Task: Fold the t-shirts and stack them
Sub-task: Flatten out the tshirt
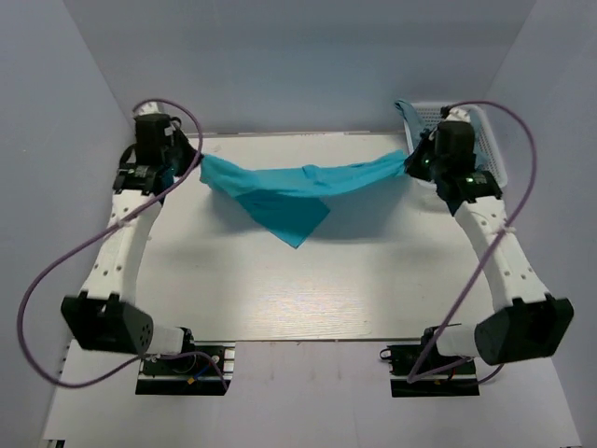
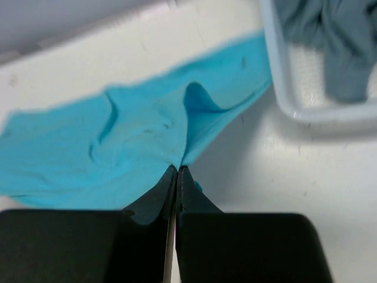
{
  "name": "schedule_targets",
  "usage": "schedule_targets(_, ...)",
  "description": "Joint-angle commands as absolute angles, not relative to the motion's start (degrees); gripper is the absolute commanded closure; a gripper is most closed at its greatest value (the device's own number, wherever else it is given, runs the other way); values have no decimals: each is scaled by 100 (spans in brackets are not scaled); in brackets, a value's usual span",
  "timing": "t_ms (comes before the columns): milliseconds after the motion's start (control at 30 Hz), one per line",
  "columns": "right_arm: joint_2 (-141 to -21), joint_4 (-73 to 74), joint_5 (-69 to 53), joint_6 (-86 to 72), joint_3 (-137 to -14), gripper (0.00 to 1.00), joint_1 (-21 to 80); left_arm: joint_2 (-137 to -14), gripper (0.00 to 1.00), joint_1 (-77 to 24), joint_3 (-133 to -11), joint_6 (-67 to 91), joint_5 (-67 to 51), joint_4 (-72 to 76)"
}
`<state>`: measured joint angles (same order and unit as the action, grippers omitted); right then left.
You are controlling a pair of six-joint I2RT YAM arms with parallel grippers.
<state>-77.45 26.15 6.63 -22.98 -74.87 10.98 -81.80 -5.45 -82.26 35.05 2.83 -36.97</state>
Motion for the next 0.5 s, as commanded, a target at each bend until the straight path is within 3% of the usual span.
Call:
schedule_targets(0,-7340,3065,861,-1916,-8120,100,1090,-7314,100,-502,-8902,3568,746,-3883)
schedule_targets(167,-6689,3216,765,-1793,-8832,100,1099,-6690,100,-501,-10185,3516,1300,-4533)
schedule_targets(467,-5653,3630,414,-1679,-9912,100,1099,-6100,100,-562,-12198,2867,1258,-4931)
